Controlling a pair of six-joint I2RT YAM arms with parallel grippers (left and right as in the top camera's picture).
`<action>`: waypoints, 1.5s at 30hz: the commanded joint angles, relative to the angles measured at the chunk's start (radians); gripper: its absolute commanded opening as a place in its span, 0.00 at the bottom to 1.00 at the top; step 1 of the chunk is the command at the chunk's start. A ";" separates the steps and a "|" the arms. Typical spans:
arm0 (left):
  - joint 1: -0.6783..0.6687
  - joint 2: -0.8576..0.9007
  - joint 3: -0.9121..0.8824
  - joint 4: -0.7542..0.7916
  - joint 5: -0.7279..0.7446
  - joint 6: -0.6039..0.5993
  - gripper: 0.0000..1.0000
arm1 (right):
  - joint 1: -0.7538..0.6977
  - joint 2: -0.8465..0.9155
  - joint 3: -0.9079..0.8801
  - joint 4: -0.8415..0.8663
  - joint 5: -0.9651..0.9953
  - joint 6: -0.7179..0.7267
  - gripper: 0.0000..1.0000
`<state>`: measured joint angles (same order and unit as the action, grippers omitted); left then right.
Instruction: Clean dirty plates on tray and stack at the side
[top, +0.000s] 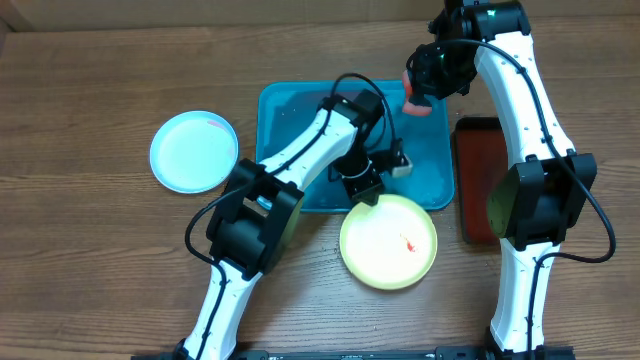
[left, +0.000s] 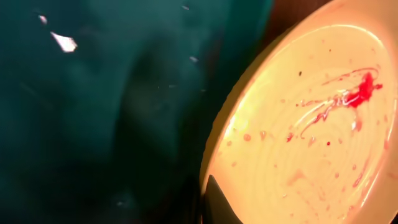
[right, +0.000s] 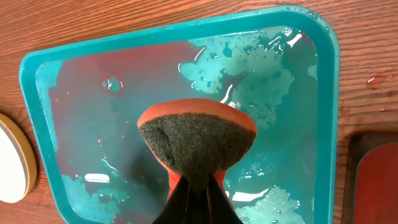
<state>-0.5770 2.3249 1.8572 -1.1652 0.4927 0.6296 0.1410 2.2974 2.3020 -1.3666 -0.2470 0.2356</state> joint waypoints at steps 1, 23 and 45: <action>0.078 0.001 0.111 -0.009 -0.012 -0.174 0.04 | 0.002 -0.029 0.022 0.001 0.002 0.000 0.04; 0.251 0.002 0.075 0.067 -0.238 -0.765 0.04 | 0.051 -0.029 -0.048 0.006 -0.002 0.000 0.04; 0.278 0.002 0.020 0.012 -0.192 -0.899 0.28 | 0.058 -0.029 -0.058 0.014 -0.002 -0.008 0.04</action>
<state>-0.2806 2.3249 1.9114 -1.1797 0.3172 -0.2245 0.2028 2.2974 2.2444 -1.3556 -0.2474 0.2348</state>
